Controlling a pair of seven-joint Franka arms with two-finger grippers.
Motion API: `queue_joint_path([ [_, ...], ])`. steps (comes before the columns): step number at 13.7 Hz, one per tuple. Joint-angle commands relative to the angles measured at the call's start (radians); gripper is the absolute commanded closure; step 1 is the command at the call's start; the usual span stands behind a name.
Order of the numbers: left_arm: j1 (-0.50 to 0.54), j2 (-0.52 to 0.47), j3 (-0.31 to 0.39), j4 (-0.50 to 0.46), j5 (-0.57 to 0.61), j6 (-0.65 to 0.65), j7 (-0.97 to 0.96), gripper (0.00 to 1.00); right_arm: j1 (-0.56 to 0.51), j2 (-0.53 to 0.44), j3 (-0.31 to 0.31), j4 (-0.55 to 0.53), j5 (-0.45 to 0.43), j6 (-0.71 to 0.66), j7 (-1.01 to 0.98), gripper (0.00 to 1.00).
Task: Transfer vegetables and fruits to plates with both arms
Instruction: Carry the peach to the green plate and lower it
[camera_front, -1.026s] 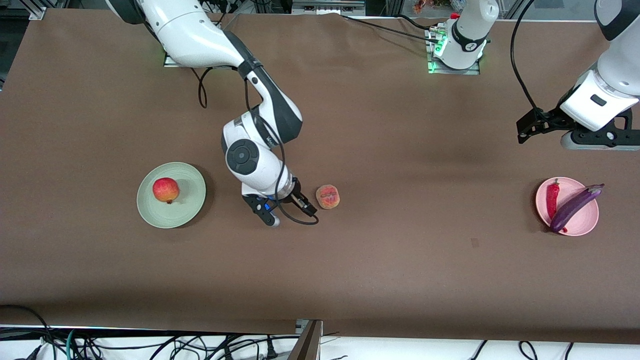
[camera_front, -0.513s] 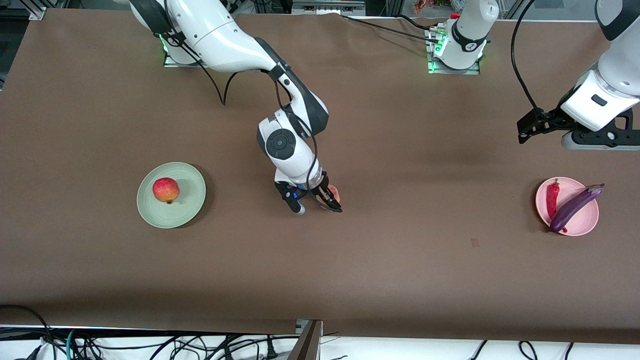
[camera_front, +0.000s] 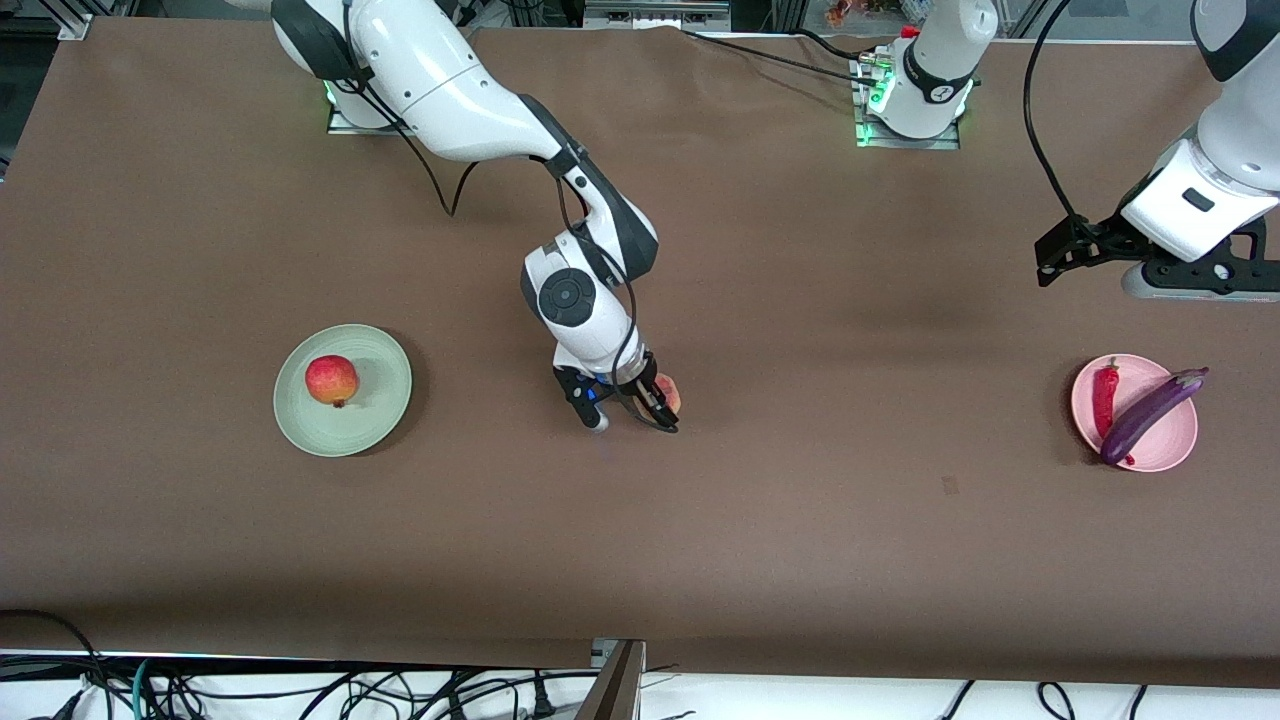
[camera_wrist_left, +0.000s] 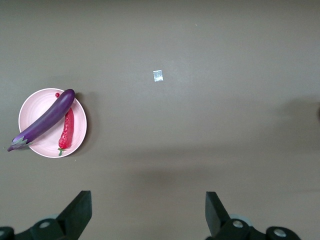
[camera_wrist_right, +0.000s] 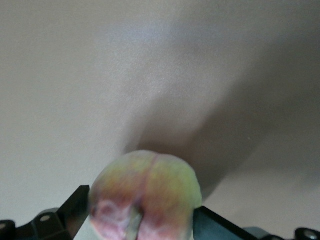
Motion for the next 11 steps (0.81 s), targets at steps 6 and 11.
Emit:
queue_joint_path([
  [6, 0.000, -0.016, 0.002, -0.001, -0.017, -0.011, 0.031, 0.00, 0.007, -0.018, -0.010, 0.009, -0.046, -0.037, -0.005, 1.00],
  [11, -0.011, -0.017, -0.008, 0.002, -0.017, -0.014, 0.028, 0.00, -0.131, -0.162, -0.004, 0.010, -0.028, -0.369, -0.239, 1.00],
])
